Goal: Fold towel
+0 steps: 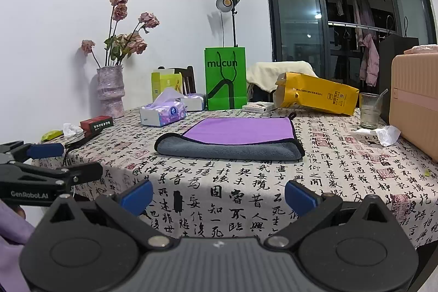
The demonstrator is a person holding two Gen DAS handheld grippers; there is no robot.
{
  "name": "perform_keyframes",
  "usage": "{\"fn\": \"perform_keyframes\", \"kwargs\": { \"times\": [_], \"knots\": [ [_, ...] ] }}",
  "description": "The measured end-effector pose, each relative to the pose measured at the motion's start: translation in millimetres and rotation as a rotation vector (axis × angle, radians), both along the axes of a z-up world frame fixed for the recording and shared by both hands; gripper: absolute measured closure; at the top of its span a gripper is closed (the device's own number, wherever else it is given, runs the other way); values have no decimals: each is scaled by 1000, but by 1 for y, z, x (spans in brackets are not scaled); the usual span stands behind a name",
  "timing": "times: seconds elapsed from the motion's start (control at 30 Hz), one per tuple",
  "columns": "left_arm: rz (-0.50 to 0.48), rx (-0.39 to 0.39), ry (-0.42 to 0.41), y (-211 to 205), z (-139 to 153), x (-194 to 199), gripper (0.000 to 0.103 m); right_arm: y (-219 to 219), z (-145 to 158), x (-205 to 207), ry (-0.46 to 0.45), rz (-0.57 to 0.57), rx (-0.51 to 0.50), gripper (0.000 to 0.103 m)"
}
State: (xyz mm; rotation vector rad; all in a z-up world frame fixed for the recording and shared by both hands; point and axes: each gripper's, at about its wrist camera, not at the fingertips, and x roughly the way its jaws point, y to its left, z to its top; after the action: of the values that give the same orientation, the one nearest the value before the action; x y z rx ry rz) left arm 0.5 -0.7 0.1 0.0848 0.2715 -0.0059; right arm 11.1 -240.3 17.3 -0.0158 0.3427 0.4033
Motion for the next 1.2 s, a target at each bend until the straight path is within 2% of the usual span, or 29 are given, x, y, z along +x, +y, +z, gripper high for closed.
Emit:
{"fn": "perform_keyframes", "kwargs": {
  "times": [0.5, 0.83, 1.2],
  "knots": [
    [-2, 3, -3, -4, 2, 1, 0, -1, 0, 0, 2, 0, 2, 0],
    [0, 19, -35, -2, 7, 6, 0, -9, 3, 5, -13, -17, 28, 0],
    [-5, -13, -51, 6, 12, 50, 0, -18, 4, 41, -101, -35, 4, 0]
  ]
}}
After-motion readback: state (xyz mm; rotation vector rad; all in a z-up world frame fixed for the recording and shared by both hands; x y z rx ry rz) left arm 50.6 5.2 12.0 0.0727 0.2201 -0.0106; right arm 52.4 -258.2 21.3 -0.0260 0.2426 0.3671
